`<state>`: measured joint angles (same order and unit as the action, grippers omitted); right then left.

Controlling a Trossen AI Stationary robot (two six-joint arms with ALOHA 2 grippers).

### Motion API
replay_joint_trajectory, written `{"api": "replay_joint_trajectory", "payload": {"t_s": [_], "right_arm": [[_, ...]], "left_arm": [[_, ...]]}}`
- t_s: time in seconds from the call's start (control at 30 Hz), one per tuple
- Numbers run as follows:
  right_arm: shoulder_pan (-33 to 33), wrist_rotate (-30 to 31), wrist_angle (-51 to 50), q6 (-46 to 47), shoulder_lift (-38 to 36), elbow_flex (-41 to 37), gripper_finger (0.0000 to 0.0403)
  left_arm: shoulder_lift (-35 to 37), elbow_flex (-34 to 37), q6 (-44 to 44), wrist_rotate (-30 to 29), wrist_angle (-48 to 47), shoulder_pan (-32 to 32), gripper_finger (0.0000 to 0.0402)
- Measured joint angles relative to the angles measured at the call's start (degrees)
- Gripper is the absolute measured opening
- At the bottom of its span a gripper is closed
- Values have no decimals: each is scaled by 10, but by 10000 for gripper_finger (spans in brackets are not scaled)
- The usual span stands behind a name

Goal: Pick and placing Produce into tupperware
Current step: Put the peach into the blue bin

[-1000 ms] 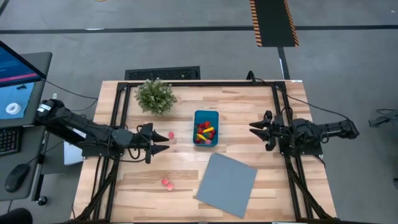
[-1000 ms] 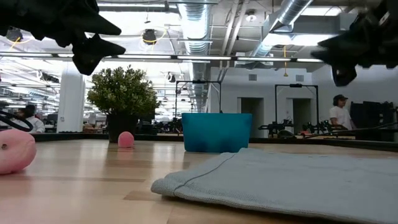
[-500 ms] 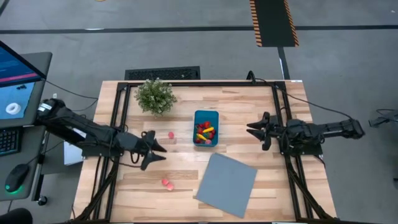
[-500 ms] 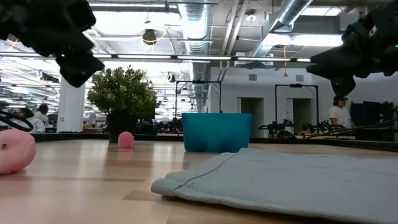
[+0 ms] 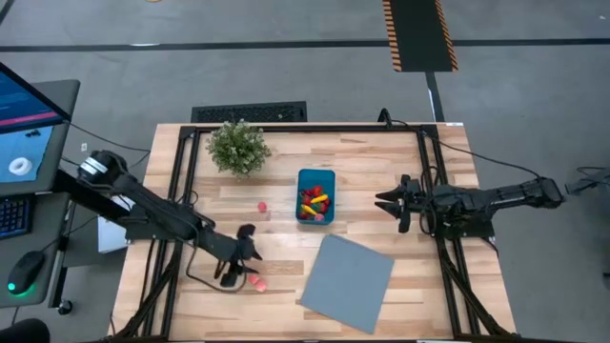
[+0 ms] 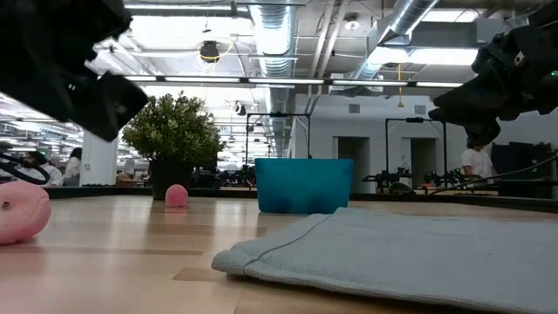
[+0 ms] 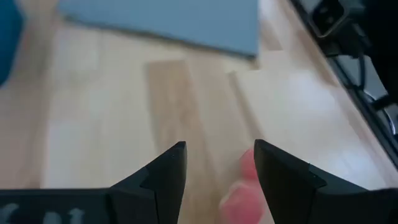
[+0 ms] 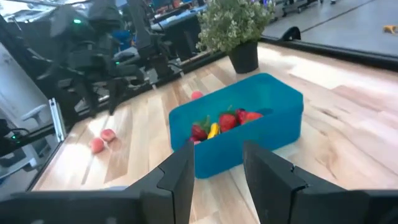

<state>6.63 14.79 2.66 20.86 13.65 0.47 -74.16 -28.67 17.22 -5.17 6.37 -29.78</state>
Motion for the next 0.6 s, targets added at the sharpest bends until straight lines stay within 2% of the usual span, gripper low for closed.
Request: {"api": "replay_joint_trajectory", "payload": {"t_s": [0.1,0.27,0.37,0.43,0.6], "right_arm": [[0,0,0,2,12,0,159],[0,0,0,21,29,0,159],[0,0,0,23,37,0,159],[0,0,0,26,41,0,159],[0,0,0,32,44,0,159]], "left_arm": [[-47,-43,-33,-2,-20,-15,178],[-111,-124,-19,13,-132,-18,181],[-143,-167,-14,32,-162,-19,190],[-160,-190,-19,49,-173,-22,197],[-188,-226,-25,47,-222,-34,208]]}}
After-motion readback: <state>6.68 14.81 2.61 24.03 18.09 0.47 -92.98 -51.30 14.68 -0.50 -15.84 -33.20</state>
